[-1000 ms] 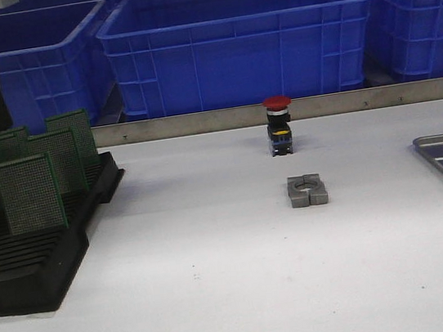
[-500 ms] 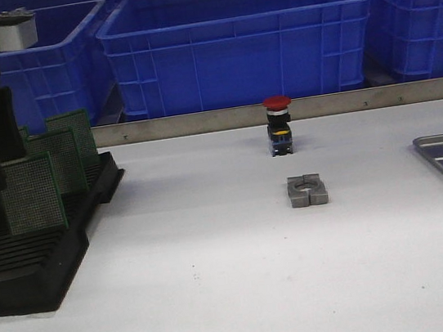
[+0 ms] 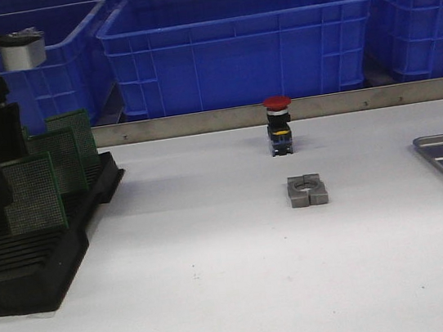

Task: Place circuit board on tray
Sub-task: 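Lower the left gripper onto a green circuit board in the black rack and grasp it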

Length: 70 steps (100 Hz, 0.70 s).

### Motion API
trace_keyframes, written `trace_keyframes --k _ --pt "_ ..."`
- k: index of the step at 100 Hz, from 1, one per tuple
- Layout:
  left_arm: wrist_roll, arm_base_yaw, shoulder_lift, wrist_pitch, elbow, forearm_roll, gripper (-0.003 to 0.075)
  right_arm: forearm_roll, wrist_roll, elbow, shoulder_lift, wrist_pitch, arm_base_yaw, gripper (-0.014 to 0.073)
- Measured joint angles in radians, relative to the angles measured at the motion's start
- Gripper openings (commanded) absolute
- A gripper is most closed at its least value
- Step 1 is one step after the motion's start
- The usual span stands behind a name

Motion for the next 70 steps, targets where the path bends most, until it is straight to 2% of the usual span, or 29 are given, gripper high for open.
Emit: trace_keyframes --k 15,22,29,36,56,70 --pt "0.000 0.000 0.018 0.000 0.000 -0.002 0.0533 0.000 0.000 0.000 0.000 0.000 0.000 -0.0068" --pt "0.000 0.000 0.022 0.000 0.000 -0.004 0.0507 0.000 0.000 0.000 0.000 0.000 0.000 -0.0068" --pt "0.000 0.000 0.022 0.000 0.000 -0.007 0.0438 0.000 0.000 0.000 0.000 0.000 0.000 -0.0068" --pt "0.000 0.000 0.022 0.000 0.000 -0.008 0.0337 0.000 0.000 0.000 0.000 0.000 0.000 -0.0068" --pt "0.000 0.000 0.022 0.000 0.000 -0.010 -0.0019 0.000 0.000 0.000 0.000 0.000 0.000 -0.0068" --pt "0.009 0.000 0.022 0.034 -0.001 -0.010 -0.0018 0.000 0.000 0.000 0.000 0.000 0.000 -0.0068"
